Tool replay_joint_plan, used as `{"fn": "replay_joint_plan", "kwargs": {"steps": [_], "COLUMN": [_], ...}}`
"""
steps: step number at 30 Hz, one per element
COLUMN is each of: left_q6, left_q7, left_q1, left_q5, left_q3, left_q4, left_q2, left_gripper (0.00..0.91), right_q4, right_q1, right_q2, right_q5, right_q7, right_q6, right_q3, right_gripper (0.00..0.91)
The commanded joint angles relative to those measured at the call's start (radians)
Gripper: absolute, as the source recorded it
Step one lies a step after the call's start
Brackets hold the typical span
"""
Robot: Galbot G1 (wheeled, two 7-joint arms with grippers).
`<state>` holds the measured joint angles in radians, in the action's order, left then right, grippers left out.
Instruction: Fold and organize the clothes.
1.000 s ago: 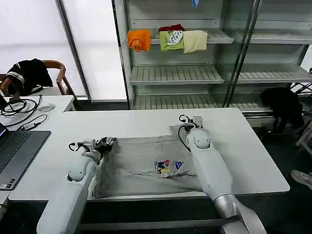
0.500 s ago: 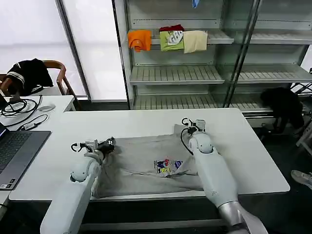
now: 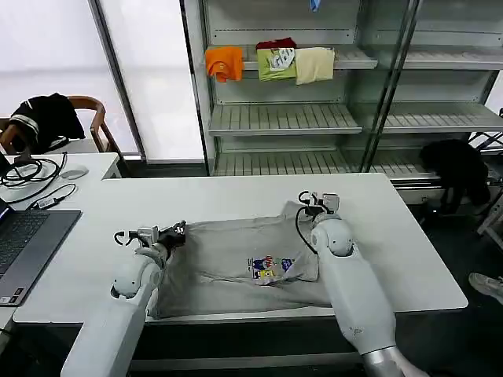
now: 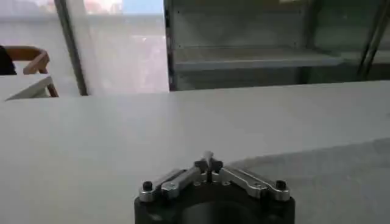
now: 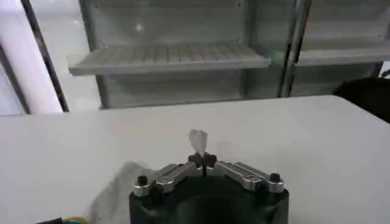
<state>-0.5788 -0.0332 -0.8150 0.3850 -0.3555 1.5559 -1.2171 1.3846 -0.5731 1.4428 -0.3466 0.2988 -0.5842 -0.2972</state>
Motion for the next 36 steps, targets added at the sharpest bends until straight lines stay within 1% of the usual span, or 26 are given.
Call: {"fn": "replay_joint_plan", "kwargs": {"steps": [1,5,10,15,22,25,30,36], "left_q6": [0.003,0.005,0.008,0.016,0.02,0.028,0.031,0.032], "left_q7": [0.001,0.001,0.003,0.006,0.012,0.013,0.016,0.017], "left_q1": [-0.042,-0.081,-0.112,-0.164,-0.241,-0.279,-0.343,-0.414], "left_q5": [-0.013,-0.014,-0.033,-0.032,-0.036,-0.049,-0.071,-0.076], "left_q3": [-0.004,-0.015,-0.03,-0.056,-0.083,-0.085,-0.084,-0.106], "left_q4": [0.114,0.162,0.181,0.24,0.303,0.324,0.378,0.433], "left_q2": [0.003,0.018,0.038,0.068,0.073,0.081,0.079,0.081], "left_gripper": [0.01,0.01,0.01,0.01,0.01,0.01,0.01,0.01], "right_q4": [0.193,0.254,0.316,0.394,0.476,0.538,0.616,0.664], "right_q1": [-0.064,-0.108,-0.17,-0.239,-0.339,-0.446,-0.565,-0.632], "right_q2": [-0.013,-0.037,-0.042,-0.066,-0.083,-0.096,-0.108,-0.134], "right_q5": [-0.007,-0.006,-0.004,-0.02,-0.03,-0.048,-0.055,-0.065], "right_q7": [-0.002,-0.001,0.001,0.007,0.013,0.011,0.018,0.025], "right_q6": [0.003,0.003,0.004,0.005,0.006,0.007,0.016,0.014], "right_q3": [-0.009,-0.01,-0.032,-0.051,-0.077,-0.098,-0.117,-0.148], "right_gripper": [0.0,0.0,0.0,0.0,0.0,0.0,0.0,0.0]}}
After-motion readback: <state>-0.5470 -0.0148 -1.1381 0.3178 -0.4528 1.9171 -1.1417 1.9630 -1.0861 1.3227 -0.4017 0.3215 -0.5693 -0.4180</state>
